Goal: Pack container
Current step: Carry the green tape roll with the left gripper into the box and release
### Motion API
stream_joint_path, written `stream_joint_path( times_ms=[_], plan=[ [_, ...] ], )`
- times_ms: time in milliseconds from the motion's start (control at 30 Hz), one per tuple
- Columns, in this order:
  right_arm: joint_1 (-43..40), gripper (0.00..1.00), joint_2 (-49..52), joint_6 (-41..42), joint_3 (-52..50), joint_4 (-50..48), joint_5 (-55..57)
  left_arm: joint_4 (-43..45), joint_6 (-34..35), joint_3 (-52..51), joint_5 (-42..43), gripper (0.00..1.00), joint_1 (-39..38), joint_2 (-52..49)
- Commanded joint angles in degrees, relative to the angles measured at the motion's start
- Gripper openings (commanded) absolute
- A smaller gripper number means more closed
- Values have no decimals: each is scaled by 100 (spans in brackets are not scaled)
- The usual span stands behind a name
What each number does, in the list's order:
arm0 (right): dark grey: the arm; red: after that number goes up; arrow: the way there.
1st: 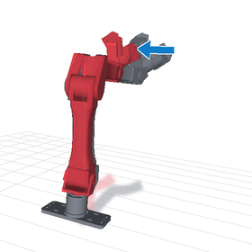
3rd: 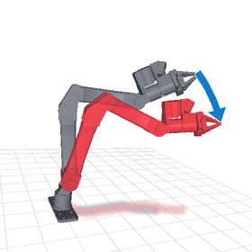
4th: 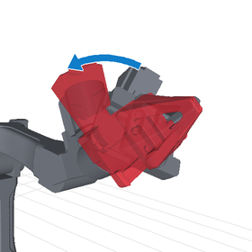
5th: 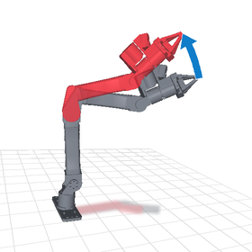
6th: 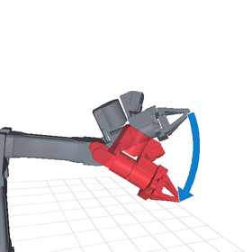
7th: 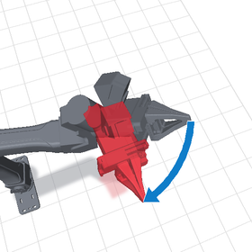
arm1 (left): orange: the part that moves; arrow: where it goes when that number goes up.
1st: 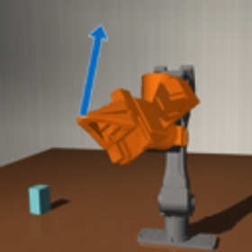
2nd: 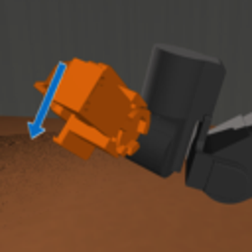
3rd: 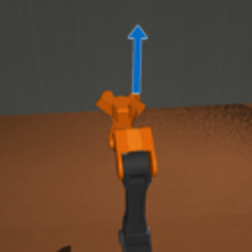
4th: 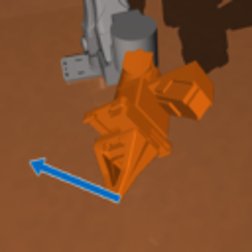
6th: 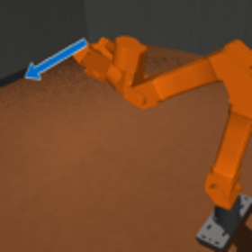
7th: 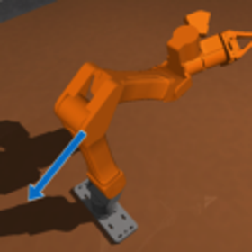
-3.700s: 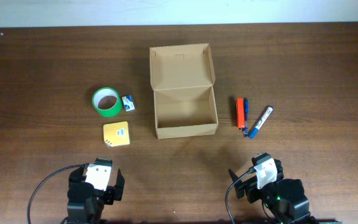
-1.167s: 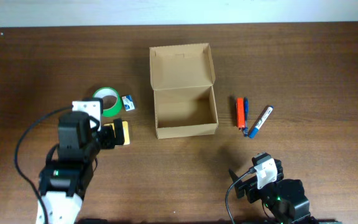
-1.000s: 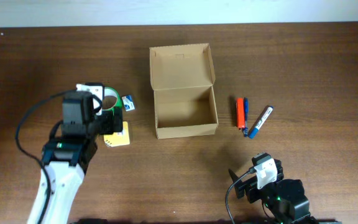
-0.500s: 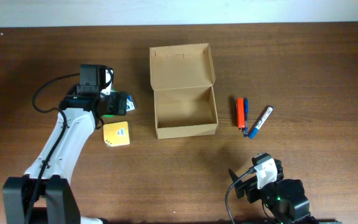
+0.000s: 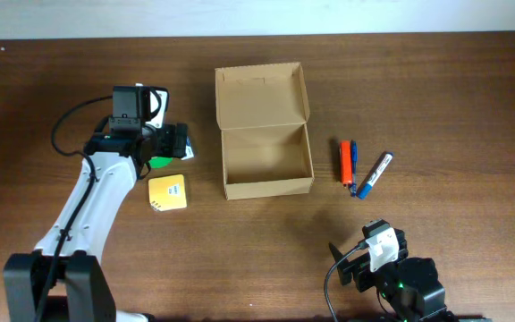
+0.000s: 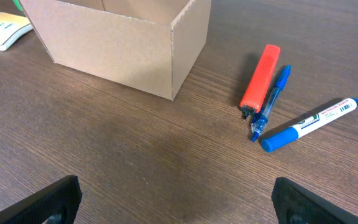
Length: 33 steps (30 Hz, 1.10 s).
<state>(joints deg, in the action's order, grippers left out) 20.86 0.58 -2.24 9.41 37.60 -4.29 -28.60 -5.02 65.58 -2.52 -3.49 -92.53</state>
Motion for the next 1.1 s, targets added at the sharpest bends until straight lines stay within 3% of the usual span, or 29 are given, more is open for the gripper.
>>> stream_joint_path(
  times_ms=[0, 300, 333, 367, 467, 500, 533, 633, 700, 933, 1067],
  plan=[
    [-26, 99, -39, -35, -39, -13, 48, 72, -109, 127, 199, 100, -15, -262],
    [-26, 99, -39, -35, -37, -13, 48, 330, -109, 127, 192, 99, -15, -1429],
    [-26, 99, -39, -35, -37, -13, 48, 402, -109, 127, 192, 95, -15, -1528],
    [-26, 99, -39, -35, -37, -13, 50, 461, -109, 127, 192, 89, -15, -1606],
    [-26, 99, -39, -35, -39, -13, 48, 605, -109, 127, 192, 48, -15, -1742],
    [-26, 99, -39, -35, -39, -13, 48, 634, -109, 127, 190, 40, -15, -1742],
    [-26, 99, -39, -35, -39, -13, 48, 654, -109, 127, 190, 31, -15, -1740],
    [-26, 99, -39, -35, -37, -13, 48, 651, -109, 127, 188, 24, -15, -1740],
    [-26, 99, -39, -35, -37, -13, 48, 645, -105, 127, 166, 2, -15, -1740],
    [-26, 99, -39, -35, -37, -13, 50, 103, -81, 435, 61, 2, -15, -1510],
    [-26, 99, -39, -35, -39, -13, 50, -251, -66, 761, -26, 2, -17, -750]
  ],
)
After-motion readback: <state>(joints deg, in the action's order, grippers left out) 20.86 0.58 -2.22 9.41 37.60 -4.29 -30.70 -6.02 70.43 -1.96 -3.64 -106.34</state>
